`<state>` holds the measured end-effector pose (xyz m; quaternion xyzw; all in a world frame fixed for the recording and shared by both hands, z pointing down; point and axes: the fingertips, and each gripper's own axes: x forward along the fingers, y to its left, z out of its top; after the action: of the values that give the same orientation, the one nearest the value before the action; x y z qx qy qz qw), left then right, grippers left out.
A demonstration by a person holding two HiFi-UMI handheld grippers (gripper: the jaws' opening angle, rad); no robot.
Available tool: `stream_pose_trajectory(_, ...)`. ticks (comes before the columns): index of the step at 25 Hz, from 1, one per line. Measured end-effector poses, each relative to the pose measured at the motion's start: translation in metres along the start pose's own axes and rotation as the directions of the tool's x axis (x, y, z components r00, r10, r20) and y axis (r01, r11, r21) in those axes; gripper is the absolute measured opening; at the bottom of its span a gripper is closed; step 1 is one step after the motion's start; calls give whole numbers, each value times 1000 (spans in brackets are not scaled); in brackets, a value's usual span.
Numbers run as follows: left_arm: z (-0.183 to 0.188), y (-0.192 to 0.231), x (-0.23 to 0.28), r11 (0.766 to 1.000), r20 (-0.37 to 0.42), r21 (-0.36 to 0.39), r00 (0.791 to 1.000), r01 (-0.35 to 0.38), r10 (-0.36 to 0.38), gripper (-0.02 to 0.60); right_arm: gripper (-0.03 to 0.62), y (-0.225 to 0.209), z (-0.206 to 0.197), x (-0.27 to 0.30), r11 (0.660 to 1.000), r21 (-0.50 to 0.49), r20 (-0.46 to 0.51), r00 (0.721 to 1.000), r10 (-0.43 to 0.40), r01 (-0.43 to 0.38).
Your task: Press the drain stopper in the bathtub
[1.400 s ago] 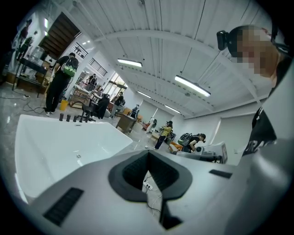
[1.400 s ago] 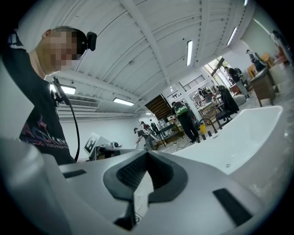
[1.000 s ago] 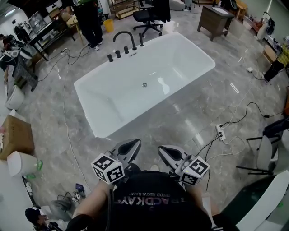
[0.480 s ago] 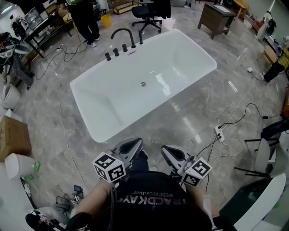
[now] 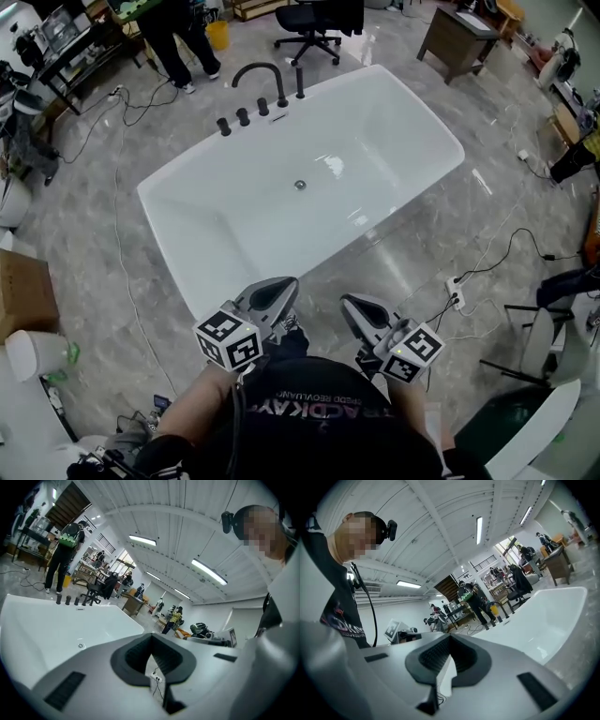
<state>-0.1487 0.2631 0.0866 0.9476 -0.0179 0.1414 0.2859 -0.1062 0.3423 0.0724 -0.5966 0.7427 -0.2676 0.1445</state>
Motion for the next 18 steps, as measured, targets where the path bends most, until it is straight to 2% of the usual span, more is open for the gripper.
stream_pose_trajectory(9,26,60,4,999,3,-48,1000,-22,22,6,9,-27,17,72,1000,10,-86,996,8,-8)
stream_pose_trajectory(18,49,93,18,992,43,-76,993,-103,107,6,9,-63,44,112,997,0,-120,990,75,-76)
